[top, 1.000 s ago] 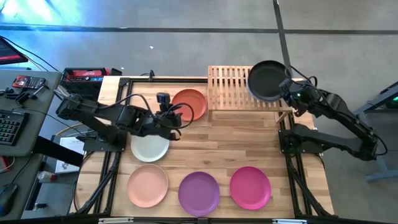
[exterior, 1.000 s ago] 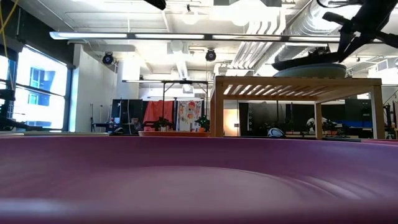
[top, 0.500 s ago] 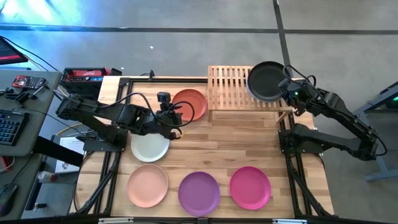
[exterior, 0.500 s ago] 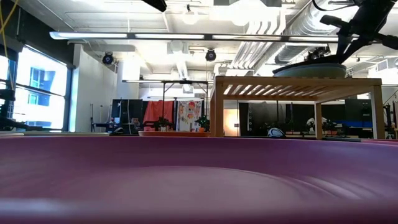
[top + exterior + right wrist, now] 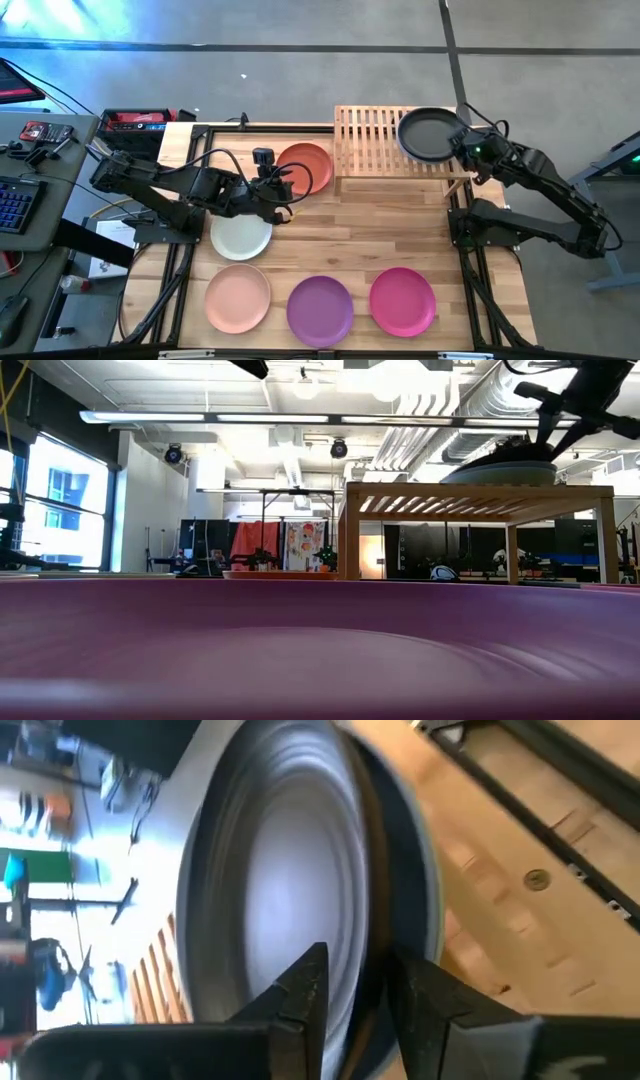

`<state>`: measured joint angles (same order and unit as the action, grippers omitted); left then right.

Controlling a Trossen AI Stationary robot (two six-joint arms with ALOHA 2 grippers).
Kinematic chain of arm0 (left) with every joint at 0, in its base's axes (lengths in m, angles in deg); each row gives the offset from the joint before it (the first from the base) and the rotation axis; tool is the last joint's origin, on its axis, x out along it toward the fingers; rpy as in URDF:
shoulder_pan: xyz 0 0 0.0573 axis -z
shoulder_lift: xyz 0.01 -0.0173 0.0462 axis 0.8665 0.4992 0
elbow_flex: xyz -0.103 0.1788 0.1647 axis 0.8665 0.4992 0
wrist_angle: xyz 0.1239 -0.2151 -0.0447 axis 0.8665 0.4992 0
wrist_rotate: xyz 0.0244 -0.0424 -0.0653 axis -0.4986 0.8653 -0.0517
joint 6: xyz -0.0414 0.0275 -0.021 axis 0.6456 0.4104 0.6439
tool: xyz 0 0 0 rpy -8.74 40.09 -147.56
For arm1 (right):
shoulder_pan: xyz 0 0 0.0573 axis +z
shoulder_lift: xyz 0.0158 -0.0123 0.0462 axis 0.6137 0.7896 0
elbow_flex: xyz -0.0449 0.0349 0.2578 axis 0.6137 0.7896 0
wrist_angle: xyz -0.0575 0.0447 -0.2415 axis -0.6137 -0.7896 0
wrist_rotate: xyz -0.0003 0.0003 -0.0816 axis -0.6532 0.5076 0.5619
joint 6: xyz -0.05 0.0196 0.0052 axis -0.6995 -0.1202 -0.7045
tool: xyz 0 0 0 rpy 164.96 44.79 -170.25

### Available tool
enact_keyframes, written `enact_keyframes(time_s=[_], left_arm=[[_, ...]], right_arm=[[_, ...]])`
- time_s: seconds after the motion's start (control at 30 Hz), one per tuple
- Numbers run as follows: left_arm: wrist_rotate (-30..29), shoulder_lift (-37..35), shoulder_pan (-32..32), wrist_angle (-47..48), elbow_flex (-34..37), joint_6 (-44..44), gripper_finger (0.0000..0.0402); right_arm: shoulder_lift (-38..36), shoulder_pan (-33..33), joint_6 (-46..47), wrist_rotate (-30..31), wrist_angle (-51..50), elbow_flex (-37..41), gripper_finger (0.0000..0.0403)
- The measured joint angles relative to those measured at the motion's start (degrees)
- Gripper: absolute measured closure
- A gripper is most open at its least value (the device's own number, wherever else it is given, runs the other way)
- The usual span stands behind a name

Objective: Place and stack plates onto a shelf
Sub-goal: Stack the black plate on top of the blue plate on the shelf

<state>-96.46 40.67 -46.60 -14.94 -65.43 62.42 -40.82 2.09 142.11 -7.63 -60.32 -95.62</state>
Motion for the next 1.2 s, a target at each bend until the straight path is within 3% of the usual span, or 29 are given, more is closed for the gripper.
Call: enact_keyframes(time_s=[0.43,1.2], left_arm=[[0.0,-0.01,0.0,0.0,0.0,-0.06,0.0282],[0.01,0.01,0.0,-0.32,0.02,0.0,0.0282]], right_arm=[[-1.94,0.02,-4.83,-8.08,0.95,0.0,0.0322],[-1.61,0.02,-4.83,-7.99,-5.35,-2.8,0.0322]])
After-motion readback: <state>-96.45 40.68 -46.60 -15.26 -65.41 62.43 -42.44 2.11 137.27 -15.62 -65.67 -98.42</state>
